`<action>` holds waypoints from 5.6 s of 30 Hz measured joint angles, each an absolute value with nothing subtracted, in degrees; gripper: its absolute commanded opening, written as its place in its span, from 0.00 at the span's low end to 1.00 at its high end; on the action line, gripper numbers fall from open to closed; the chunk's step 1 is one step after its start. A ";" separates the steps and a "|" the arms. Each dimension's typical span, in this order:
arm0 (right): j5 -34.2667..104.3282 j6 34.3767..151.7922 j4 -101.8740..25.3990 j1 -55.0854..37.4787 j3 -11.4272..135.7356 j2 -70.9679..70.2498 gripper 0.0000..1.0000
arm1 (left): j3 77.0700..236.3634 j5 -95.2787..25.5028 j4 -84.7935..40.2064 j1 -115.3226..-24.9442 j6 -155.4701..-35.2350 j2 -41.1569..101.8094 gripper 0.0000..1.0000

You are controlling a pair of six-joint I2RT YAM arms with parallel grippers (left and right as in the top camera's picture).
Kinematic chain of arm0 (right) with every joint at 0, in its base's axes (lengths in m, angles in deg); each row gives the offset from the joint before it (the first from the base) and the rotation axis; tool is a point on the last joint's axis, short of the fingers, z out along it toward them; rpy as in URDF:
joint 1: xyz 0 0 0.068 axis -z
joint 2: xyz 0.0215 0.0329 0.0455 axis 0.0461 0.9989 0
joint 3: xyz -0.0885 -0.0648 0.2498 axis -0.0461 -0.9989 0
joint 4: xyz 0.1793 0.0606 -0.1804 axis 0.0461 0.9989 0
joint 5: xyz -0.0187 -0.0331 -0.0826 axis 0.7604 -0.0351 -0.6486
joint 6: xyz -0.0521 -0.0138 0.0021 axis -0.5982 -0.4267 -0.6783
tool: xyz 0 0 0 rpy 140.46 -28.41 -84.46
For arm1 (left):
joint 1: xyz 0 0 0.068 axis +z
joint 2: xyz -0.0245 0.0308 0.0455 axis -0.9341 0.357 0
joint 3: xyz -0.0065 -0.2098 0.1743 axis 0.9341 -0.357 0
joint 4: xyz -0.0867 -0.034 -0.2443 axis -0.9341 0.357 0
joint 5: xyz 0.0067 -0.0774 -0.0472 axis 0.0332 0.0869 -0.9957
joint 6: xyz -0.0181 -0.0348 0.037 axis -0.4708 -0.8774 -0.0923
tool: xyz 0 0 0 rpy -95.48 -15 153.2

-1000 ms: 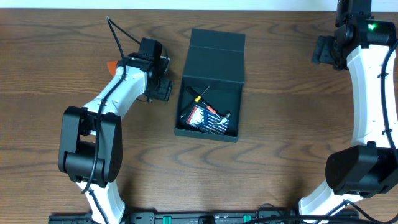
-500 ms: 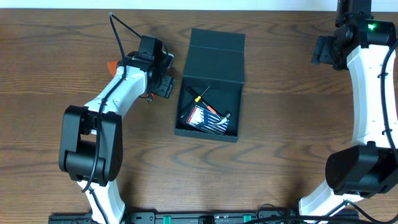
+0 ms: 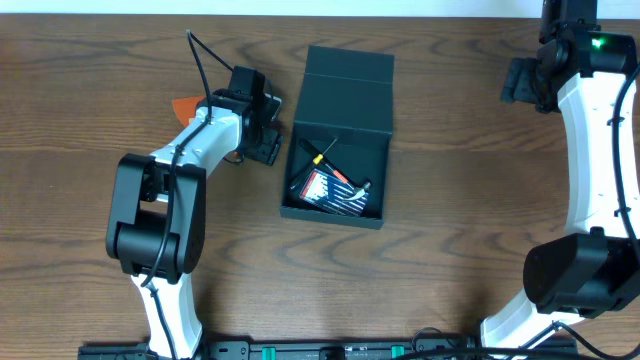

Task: Pack container
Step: 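Lower the left gripper onto the red-handled pliers and grasp them, then carry the pliers with the left gripper and lower them into the box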

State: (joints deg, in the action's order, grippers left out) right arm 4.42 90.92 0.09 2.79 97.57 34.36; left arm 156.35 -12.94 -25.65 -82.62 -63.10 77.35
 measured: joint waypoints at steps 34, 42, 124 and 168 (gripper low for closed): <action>4.42 90.92 0.09 2.79 97.57 34.36 0.99 | 156.50 -12.62 -25.39 -82.58 -62.10 77.46 0.06; 4.44 90.92 0.09 2.79 97.57 34.36 0.99 | 156.59 -12.59 -25.17 -82.58 -62.10 77.46 0.06; 4.42 90.92 0.09 2.79 97.57 34.36 0.99 | 156.61 -18.10 -14.33 -108.79 -63.56 64.02 0.06; 4.42 90.92 0.09 2.79 97.57 34.36 0.99 | 156.61 -18.52 -16.67 -108.79 -63.54 69.96 0.80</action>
